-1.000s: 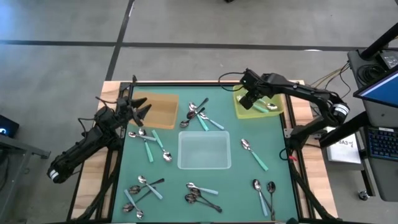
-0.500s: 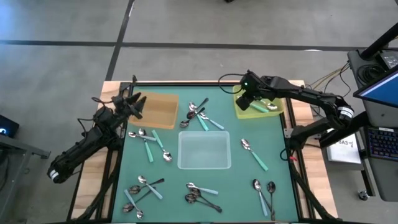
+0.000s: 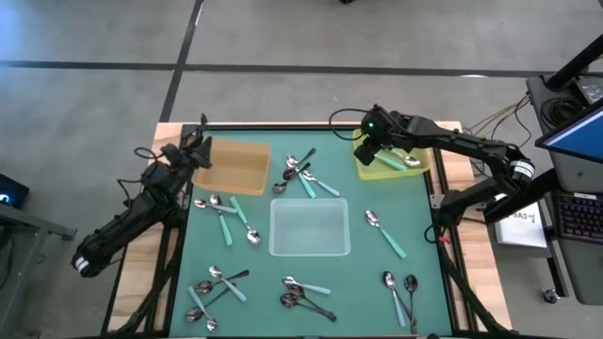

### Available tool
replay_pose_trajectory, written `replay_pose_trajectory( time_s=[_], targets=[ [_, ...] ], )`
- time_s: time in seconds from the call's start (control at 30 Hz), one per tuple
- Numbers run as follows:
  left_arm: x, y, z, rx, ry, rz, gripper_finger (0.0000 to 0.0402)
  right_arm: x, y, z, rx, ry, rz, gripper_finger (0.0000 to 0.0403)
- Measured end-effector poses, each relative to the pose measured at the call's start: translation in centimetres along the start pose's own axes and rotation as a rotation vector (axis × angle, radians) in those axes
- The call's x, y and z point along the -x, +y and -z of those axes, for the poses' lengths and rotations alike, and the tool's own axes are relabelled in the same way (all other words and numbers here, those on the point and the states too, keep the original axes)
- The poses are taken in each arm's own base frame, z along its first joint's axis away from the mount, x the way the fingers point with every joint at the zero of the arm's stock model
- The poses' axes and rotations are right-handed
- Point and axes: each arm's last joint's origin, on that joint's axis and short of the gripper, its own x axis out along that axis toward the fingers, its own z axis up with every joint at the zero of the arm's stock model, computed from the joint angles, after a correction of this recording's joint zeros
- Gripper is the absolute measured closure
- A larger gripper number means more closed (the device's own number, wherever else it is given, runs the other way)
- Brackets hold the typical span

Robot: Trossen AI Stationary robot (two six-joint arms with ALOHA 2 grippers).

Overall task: Sort silverware by color (type)
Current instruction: Put the black spoon into the orange bin

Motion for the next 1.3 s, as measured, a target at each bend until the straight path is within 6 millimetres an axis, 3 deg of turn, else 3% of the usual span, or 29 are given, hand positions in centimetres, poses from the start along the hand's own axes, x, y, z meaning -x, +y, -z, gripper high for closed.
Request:
replay_pose_trajectory(
  time_s=[0.43,0.7,0.87,1.3],
  targets=[
    [0.0,0.1,0.5,0.015,0.066,0.017,0.0154,-1.0,0.2,1.0,0.007,0.025,0.002,0.0282],
    [0.0,-0.1,-0.1,-0.007,-0.012,0.009,0.0154,-1.0,0.2,1.0,0.006,0.026,0.002,0.0282],
    [-0.3,-0.4,0.4,0.068,0.095,0.112,0.0154,-1.0,0.2,1.0,0.007,0.026,0.001,0.0282],
    [-3.0,-1.4,1.4,0.051,0.268,0.180,0.0154,-1.0,0.2,1.0,-0.014,0.026,0.002,0.0282]
  ],
)
